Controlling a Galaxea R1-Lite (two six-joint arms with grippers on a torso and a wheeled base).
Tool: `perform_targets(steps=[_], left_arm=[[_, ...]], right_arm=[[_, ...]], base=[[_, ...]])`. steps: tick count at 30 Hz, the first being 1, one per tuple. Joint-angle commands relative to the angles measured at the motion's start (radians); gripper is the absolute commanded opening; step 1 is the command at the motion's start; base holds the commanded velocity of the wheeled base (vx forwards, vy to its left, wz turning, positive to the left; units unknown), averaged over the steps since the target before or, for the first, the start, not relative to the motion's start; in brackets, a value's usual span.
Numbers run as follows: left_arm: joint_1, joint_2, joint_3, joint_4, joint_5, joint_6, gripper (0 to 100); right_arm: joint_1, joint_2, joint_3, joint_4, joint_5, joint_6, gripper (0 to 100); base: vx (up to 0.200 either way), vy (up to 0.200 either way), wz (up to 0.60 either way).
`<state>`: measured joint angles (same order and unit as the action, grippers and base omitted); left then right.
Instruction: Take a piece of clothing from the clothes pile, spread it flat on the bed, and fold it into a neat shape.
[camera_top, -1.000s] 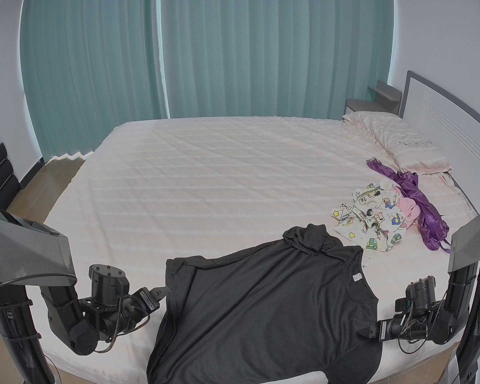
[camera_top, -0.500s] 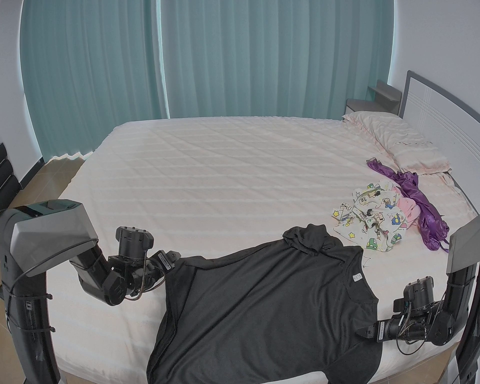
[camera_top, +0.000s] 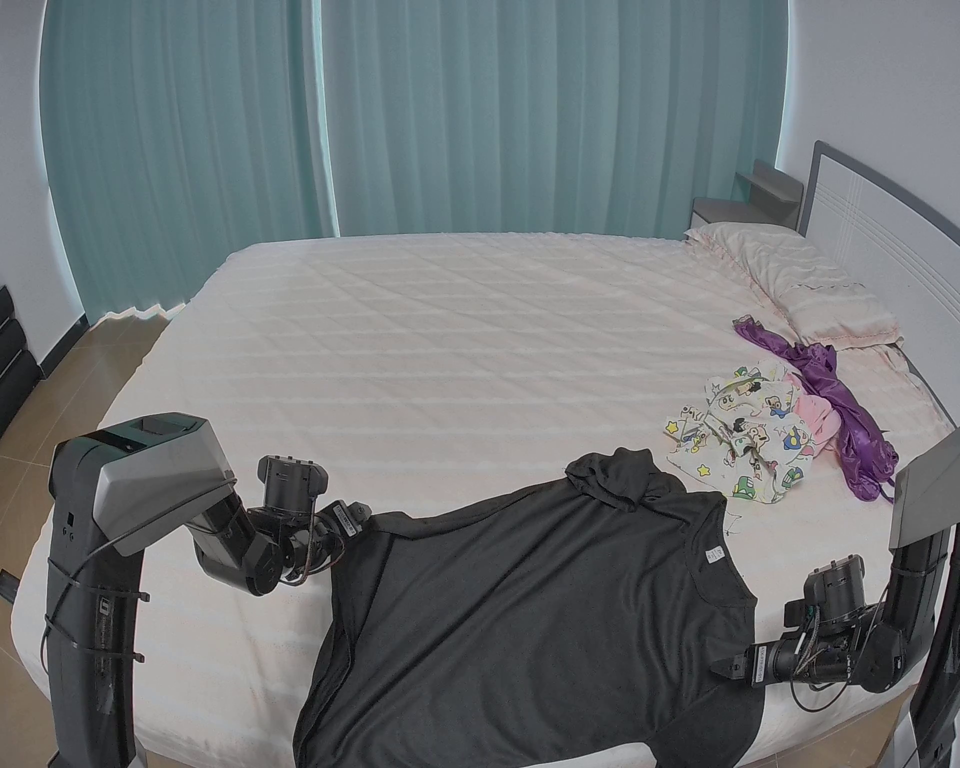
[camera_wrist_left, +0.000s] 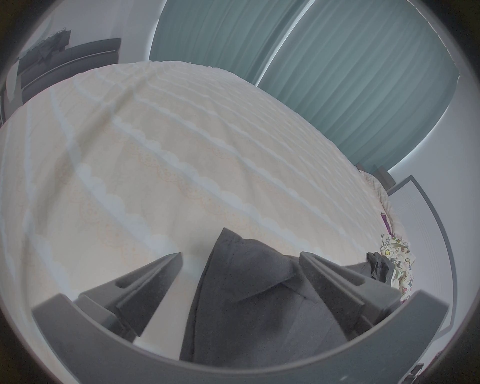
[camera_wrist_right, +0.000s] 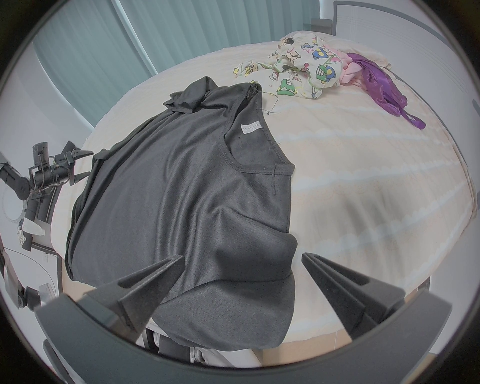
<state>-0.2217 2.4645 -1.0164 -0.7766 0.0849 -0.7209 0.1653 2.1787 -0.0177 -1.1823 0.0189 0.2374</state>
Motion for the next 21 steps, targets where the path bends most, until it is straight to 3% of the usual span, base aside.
perform_targets(steps=[1, 9, 12, 21], left_arm=[[0.002, 0.042, -0.041, 0.0, 0.001, -0.003, 0], [0.015, 0.037, -0.056, -0.007, 0.024, -0.002, 0], [0.042, 0.037, -0.111, -0.004, 0.087, 0.0, 0], [0.113, 0.042, -0.217, 0.003, 0.096, 0.012, 0]], right_arm=[[0.006, 0.021, 0.018, -0.003, 0.001, 0.0, 100], [0.006, 0.032, 0.018, -0.005, 0.001, 0.0, 100], [0.006, 0.03, 0.018, -0.005, 0.001, 0.0, 100], [0.006, 0.035, 0.016, -0.022, -0.001, 0.0, 100]], base=[[0.0, 0.0, 0.0], [0.0, 0.0, 0.0], [0.0, 0.0, 0.0], [0.0, 0.0, 0.0]])
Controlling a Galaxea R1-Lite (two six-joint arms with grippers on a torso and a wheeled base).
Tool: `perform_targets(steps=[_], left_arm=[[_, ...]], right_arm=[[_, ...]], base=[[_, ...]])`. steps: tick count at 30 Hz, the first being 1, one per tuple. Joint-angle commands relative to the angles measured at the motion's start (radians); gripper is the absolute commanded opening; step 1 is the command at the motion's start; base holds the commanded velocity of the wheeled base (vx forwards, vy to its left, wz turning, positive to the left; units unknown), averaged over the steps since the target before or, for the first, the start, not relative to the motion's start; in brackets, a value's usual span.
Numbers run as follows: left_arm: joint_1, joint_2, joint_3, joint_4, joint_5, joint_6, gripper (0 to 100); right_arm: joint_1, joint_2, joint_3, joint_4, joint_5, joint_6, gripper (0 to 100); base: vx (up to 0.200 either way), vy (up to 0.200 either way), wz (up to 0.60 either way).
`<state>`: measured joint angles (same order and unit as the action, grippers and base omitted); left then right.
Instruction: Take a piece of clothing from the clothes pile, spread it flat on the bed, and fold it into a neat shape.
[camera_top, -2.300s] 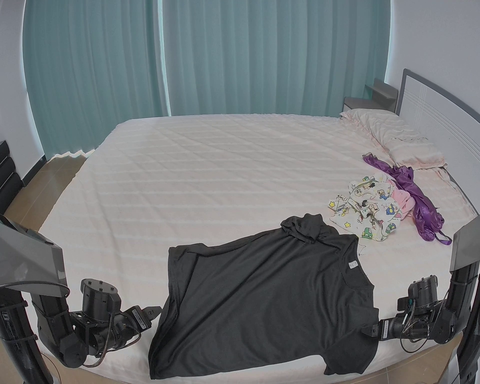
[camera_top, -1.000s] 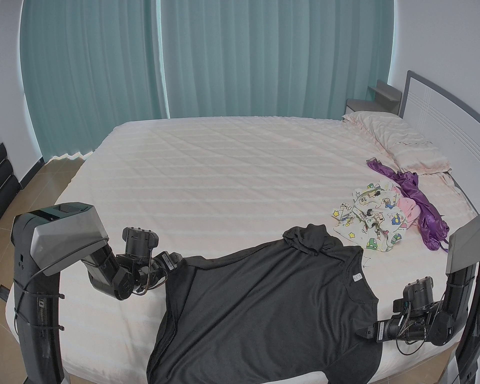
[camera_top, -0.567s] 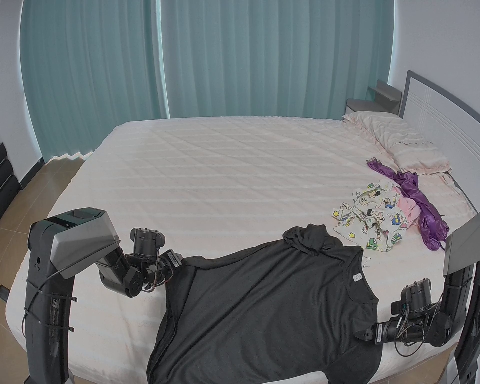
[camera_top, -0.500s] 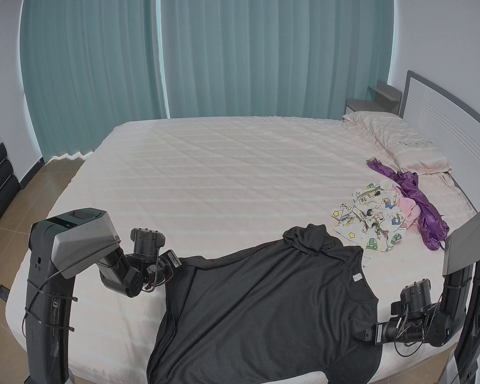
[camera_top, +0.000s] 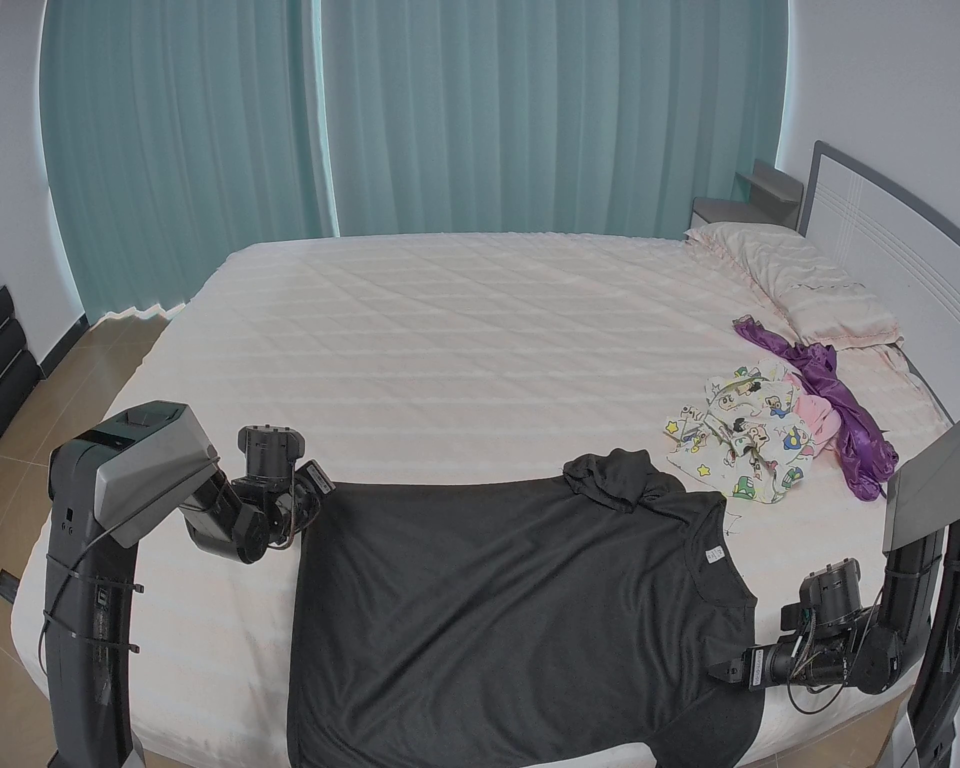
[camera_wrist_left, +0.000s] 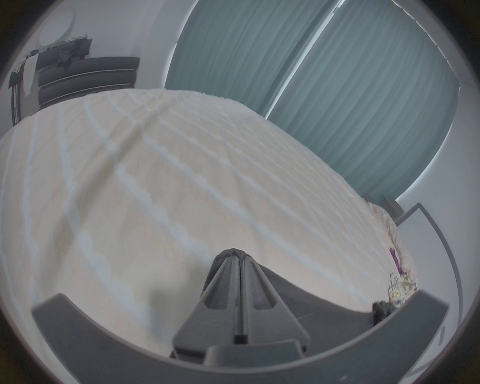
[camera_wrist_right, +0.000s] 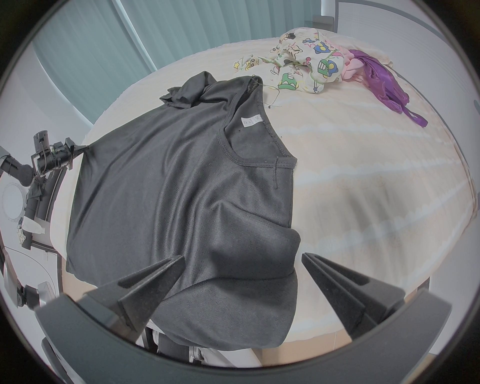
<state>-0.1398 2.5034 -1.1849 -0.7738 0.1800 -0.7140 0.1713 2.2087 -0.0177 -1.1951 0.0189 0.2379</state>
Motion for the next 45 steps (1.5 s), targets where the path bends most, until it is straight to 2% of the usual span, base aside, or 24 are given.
perform_targets(steps=[1, 14, 15, 21, 24, 29, 32, 35, 41, 43, 45], left_arm=[[0.035, 0.006, -0.058, 0.001, 0.001, 0.013, 0], [0.052, 0.046, -0.099, -0.001, 0.001, 0.081, 0], [0.052, 0.048, -0.101, -0.001, 0.001, 0.084, 100], [0.052, 0.034, -0.081, 0.001, 0.003, 0.081, 100], [0.052, -0.054, 0.005, -0.001, 0.047, 0.074, 100], [0.039, -0.227, 0.209, -0.01, 0.041, 0.01, 100], [0.031, -0.322, 0.33, -0.01, 0.001, -0.042, 100], [0.029, -0.422, 0.479, -0.01, -0.091, -0.116, 100], [0.002, -0.468, 0.633, -0.012, -0.116, -0.223, 100], [0.002, -0.468, 0.633, -0.012, -0.116, -0.223, 100], [-0.018, -0.494, 0.72, -0.035, -0.132, -0.291, 100]], right_arm=[[0.001, 0.005, 0.018, -0.011, -0.001, 0.0, 100], [0.001, 0.019, 0.016, -0.037, -0.001, 0.0, 100], [0.001, 0.022, 0.016, -0.041, -0.001, 0.0, 100], [-0.001, 0.014, 0.016, -0.086, -0.002, 0.037, 100], [-0.001, 0.017, 0.016, -0.139, -0.004, 0.074, 100], [0.007, 0.008, 0.016, -0.149, -0.005, 0.081, 100], [0.011, 0.005, 0.016, -0.164, -0.016, 0.087, 100], [0.025, 0.012, 0.016, -0.208, -0.02, 0.12, 100], [0.056, 0.008, 0.016, -0.264, -0.022, 0.146, 100], [0.056, 0.008, 0.016, -0.264, -0.022, 0.146, 100], [0.082, 0.006, 0.005, -0.307, -0.024, 0.152, 100]], base=[[0.0, 0.0, 0.0], [0.0, 0.0, 0.0], [0.0, 0.0, 0.0], [0.0, 0.0, 0.0], [0.0, 0.0, 0.0], [0.0, 0.0, 0.0], [0.0, 0.0, 0.0], [0.0, 0.0, 0.0], [0.0, 0.0, 0.0], [0.0, 0.0, 0.0], [0.0, 0.0, 0.0]])
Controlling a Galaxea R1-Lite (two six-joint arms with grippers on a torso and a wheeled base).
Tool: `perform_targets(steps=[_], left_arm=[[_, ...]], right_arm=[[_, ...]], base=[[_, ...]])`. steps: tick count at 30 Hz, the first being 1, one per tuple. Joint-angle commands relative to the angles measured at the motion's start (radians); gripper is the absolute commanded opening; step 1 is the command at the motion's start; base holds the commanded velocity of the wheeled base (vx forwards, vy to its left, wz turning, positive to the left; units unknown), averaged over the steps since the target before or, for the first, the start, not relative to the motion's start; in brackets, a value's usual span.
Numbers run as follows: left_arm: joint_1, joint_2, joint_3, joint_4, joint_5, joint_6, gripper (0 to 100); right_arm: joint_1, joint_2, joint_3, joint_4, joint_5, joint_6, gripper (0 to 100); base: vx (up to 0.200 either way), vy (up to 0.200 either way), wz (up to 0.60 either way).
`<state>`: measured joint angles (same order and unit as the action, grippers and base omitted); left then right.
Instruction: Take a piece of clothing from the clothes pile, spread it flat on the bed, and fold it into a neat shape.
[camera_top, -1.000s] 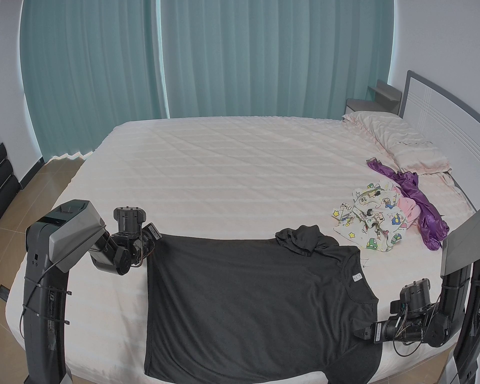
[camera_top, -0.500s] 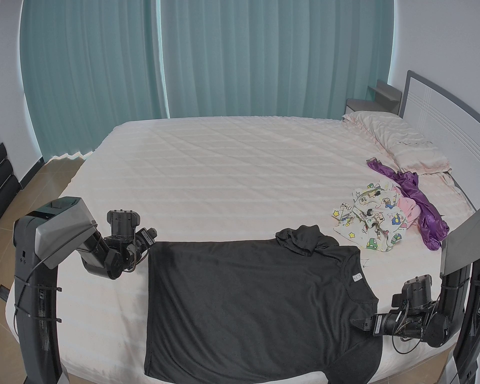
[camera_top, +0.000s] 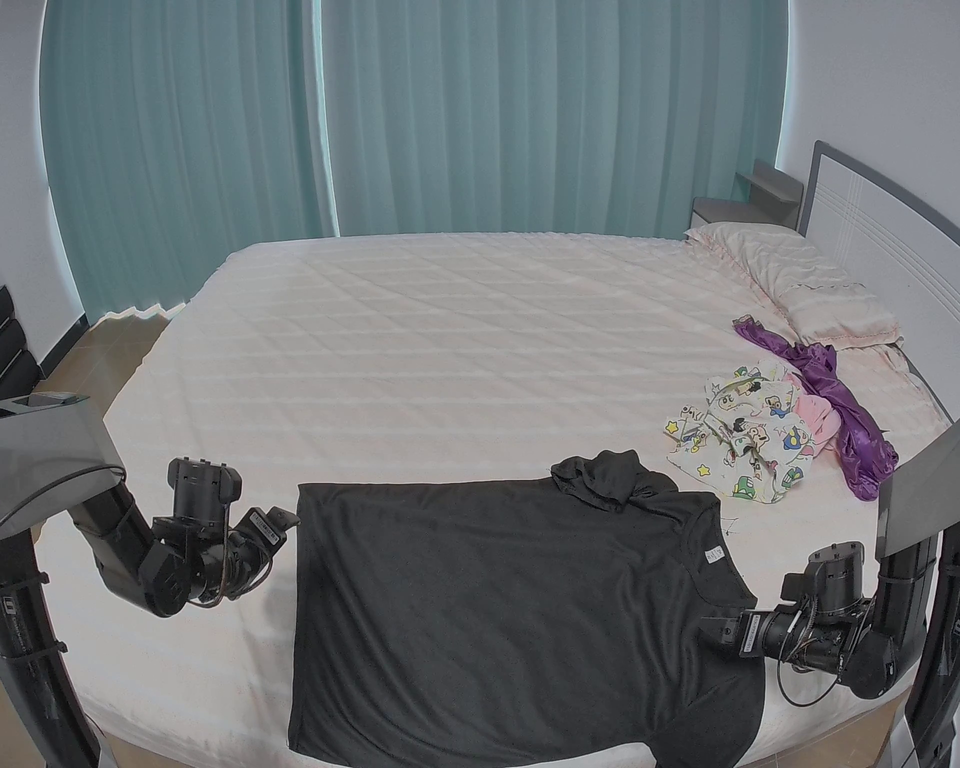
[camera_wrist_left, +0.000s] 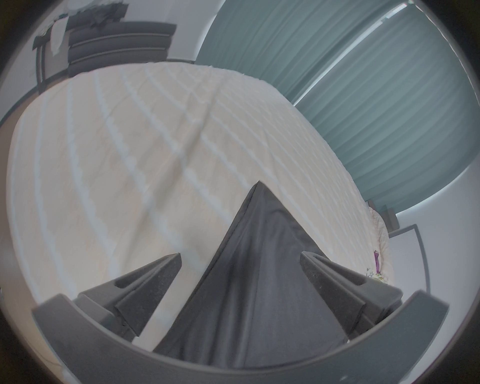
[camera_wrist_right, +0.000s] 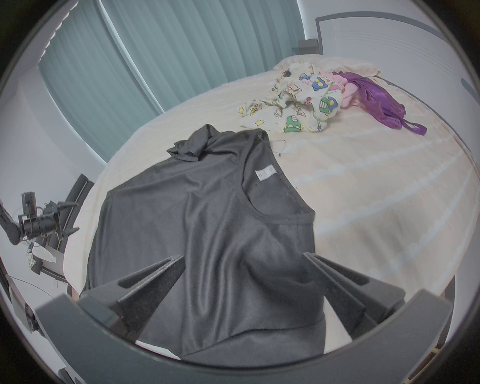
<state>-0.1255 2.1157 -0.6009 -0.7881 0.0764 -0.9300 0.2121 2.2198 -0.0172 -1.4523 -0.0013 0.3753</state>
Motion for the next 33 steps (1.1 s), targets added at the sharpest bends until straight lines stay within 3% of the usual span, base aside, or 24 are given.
perform_targets(steps=[1, 8, 13, 19, 24, 26, 27, 28, 33], left_arm=[[-0.04, -0.111, 0.158, -0.037, -0.035, -0.092, 100], [-0.098, -0.12, 0.339, -0.244, -0.063, -0.132, 100], [-0.103, -0.094, 0.371, -0.316, -0.084, -0.205, 100], [-0.085, -0.042, 0.452, -0.433, -0.135, -0.214, 100], [-0.011, 0.047, 0.483, -0.577, -0.159, -0.211, 100], [-0.011, 0.047, 0.483, -0.577, -0.159, -0.211, 100], [-0.011, 0.069, 0.527, -0.672, -0.173, -0.21, 100], [-0.014, 0.079, 0.539, -0.701, -0.173, -0.21, 100], [-0.013, 0.118, 0.564, -0.78, -0.173, -0.207, 100]], right_arm=[[0.043, -0.006, -0.001, -0.056, -0.003, 0.014, 100], [0.041, -0.005, -0.128, -0.043, -0.057, 0.017, 100], [0.053, 0.001, -0.204, -0.025, -0.059, 0.047, 100], [0.059, 0.003, -0.428, 0.196, -0.06, 0.143, 100], [0.081, 0.011, -0.638, 0.425, -0.059, 0.254, 100], [0.081, 0.011, -0.638, 0.425, -0.059, 0.254, 100], [0.104, 0.02, -0.764, 0.555, -0.059, 0.335, 100], [0.116, 0.024, -0.807, 0.604, -0.059, 0.355, 100], [0.127, 0.064, -0.935, 0.704, -0.057, 0.382, 100]], base=[[0.0, 0.0, 0.0], [0.0, 0.0, 0.0], [0.0, 0.0, 0.0], [0.0, 0.0, 0.0], [0.0, 0.0, 0.0], [0.0, 0.0, 0.0], [0.0, 0.0, 0.0], [0.0, 0.0, 0.0], [0.0, 0.0, 0.0]])
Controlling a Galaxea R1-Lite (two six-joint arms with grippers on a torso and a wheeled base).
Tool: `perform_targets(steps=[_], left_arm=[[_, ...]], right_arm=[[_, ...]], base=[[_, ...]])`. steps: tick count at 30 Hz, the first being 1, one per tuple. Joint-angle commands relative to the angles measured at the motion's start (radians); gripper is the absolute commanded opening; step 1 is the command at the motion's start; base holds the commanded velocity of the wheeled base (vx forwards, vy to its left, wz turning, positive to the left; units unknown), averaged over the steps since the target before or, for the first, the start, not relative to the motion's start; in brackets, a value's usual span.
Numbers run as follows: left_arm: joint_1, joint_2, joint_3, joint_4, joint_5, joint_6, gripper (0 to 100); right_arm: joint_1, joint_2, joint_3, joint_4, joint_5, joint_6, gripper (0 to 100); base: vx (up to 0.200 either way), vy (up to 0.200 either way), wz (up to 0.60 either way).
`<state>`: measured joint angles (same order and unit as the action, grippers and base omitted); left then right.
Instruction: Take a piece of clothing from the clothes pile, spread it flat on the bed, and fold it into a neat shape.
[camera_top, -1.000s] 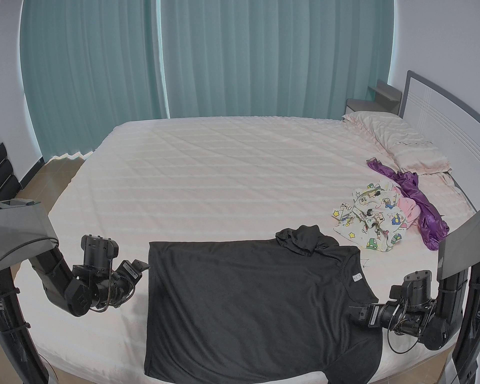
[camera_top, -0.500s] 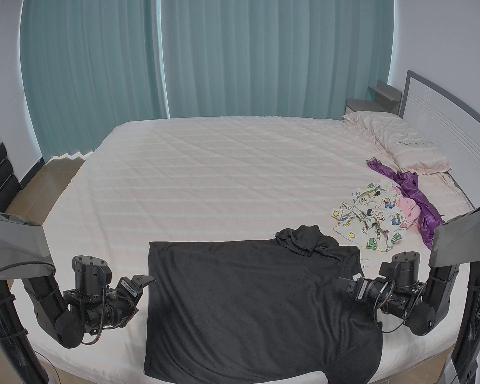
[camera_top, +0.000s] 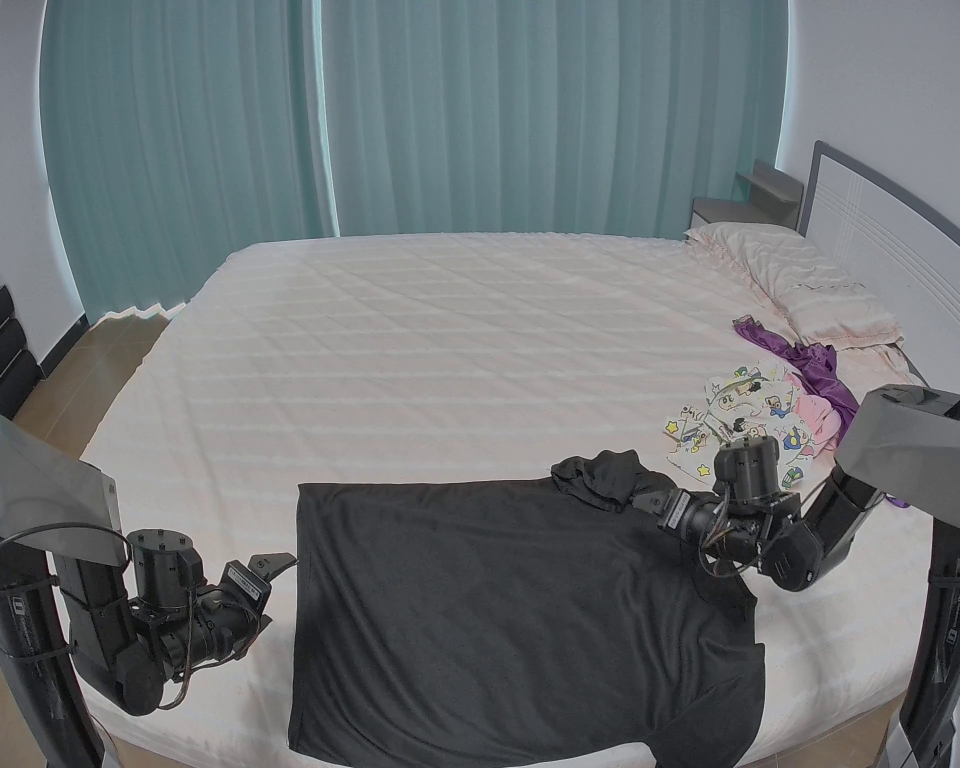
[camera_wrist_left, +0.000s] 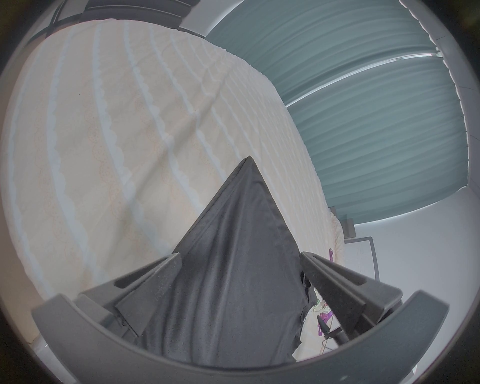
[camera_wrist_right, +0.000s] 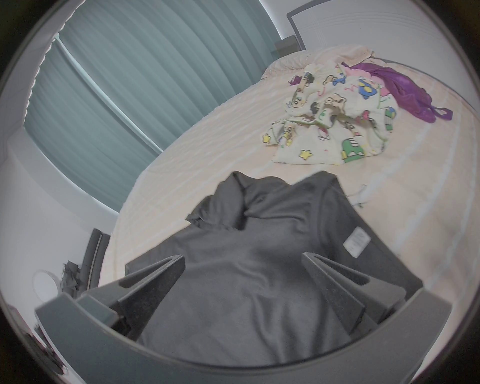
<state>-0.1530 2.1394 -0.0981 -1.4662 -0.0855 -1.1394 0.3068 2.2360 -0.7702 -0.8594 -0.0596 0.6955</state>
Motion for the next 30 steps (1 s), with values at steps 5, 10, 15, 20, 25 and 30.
perform_targets(steps=[5, 10, 15, 20, 25, 30], left_arm=[[0.013, 0.096, 0.066, -0.103, -0.013, 0.001, 100], [0.01, 0.096, 0.067, -0.103, -0.011, 0.004, 100], [0.01, 0.096, 0.066, -0.105, -0.011, 0.004, 100], [0.009, 0.097, 0.067, -0.103, -0.01, 0.004, 100], [0.007, 0.097, 0.066, -0.103, -0.011, 0.004, 100], [0.007, 0.097, 0.066, -0.105, -0.005, 0.004, 100]], right_arm=[[0.031, 0.096, -0.291, 0.178, 0.003, 0.065, 100], [0.044, 0.139, -0.342, 0.192, 0.009, 0.111, 100], [0.052, 0.159, -0.354, 0.194, 0.035, 0.174, 100], [0.063, 0.168, -0.371, 0.197, 0.041, 0.187, 100], [0.071, 0.169, -0.37, 0.195, 0.041, 0.188, 100], [0.069, 0.182, -0.373, 0.194, 0.041, 0.188, 100]], base=[[0.0, 0.0, 0.0], [0.0, 0.0, 0.0], [0.0, 0.0, 0.0], [0.0, 0.0, 0.0], [0.0, 0.0, 0.0], [0.0, 0.0, 0.0]])
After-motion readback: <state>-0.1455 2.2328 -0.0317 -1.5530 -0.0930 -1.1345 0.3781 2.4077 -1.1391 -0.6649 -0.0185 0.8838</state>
